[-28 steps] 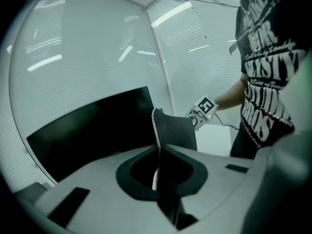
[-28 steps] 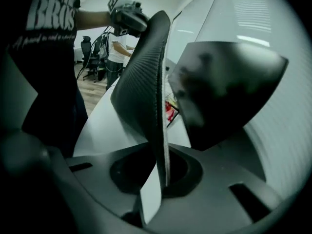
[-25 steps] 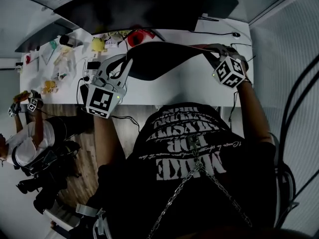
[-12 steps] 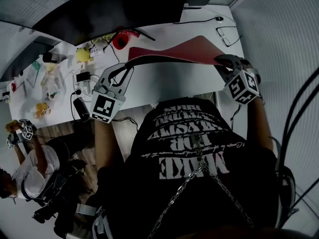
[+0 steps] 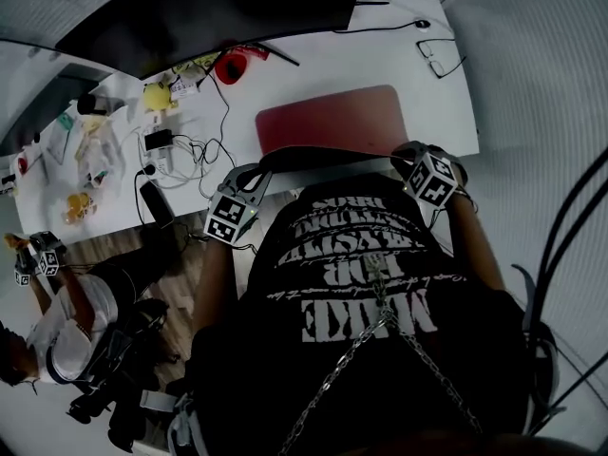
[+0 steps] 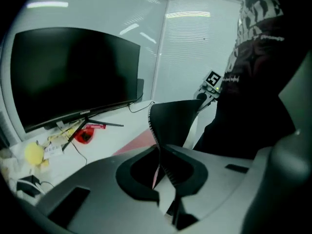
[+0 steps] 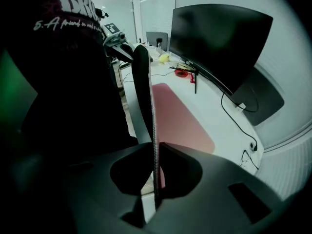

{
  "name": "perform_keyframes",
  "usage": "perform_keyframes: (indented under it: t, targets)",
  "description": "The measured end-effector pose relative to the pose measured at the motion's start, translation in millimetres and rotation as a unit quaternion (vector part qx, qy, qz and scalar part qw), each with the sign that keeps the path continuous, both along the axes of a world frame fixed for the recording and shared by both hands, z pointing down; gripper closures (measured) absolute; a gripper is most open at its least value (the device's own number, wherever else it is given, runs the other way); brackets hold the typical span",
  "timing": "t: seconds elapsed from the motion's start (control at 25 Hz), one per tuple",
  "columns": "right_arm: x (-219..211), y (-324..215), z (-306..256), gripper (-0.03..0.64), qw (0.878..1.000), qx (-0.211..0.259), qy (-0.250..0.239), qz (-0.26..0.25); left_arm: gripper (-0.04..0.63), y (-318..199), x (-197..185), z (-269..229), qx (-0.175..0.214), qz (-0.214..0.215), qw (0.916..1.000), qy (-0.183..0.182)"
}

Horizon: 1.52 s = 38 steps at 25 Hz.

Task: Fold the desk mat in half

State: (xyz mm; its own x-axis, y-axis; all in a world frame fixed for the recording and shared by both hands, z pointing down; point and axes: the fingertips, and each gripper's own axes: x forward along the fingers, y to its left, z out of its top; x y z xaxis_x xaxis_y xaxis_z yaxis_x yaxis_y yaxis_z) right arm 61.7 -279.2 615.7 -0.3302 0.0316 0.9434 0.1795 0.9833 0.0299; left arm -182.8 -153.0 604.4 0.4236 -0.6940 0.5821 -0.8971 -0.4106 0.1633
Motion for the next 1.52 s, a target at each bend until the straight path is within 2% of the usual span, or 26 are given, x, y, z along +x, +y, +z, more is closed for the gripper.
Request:
perform_keyframes:
  t: [0.16,0.4,0.52,0.72,0.88,1.0,1.08,1.16,1.2,1.32,1.44,1.52]
  targets:
    - [-12,-16,6,0.601,1.000,0.001,0.001,-0.020,0.571,-7,-7,14,-0.029,-0.037,0.9987,0.021]
    - [-47,-58,24,0.601,0.999,0.026,0.014,-0.043,0.571,-41,-34,38,-0.069,-0.084,0.9941,-0.004]
    - [-68,-82,40,0.601,0.998,0.036,0.019,-0.049,0.571,-62,-50,58,-0.097,-0.120,0.9879,-0.015]
    - [-92,-116,70,0.600,0.998,0.043,0.035,-0.039,0.571,-97,-68,84,-0.135,-0.174,0.9754,0.004]
    - [-101,-129,86,0.594,0.996,0.067,0.045,-0.039,0.571,-110,-80,96,-0.168,-0.199,0.9656,0.002]
    - [-102,-141,105,0.558,0.994,0.097,0.047,-0.028,0.568,-117,-85,111,-0.185,-0.201,0.9615,-0.026]
    - [-104,-157,113,0.471,0.990,0.136,0.031,-0.010,0.536,-119,-91,121,-0.187,-0.210,0.9574,-0.066]
    - [-104,-179,107,0.468,0.982,0.188,0.000,0.016,0.517,-120,-106,124,-0.173,-0.241,0.9495,-0.102]
    - [-104,-189,97,0.468,0.977,0.212,-0.018,0.029,0.517,-123,-117,115,-0.154,-0.263,0.9452,-0.118]
    - [-108,-204,41,0.468,0.963,0.239,-0.101,0.078,0.517,-134,-143,60,-0.060,-0.312,0.9378,-0.140]
    - [-123,-193,-47,0.468,0.941,0.195,-0.240,0.139,0.517,-155,-136,-26,0.049,-0.312,0.9418,-0.115]
    - [-135,-171,-108,0.469,0.913,0.138,-0.345,0.167,0.521,-169,-114,-85,0.112,-0.297,0.9451,-0.077]
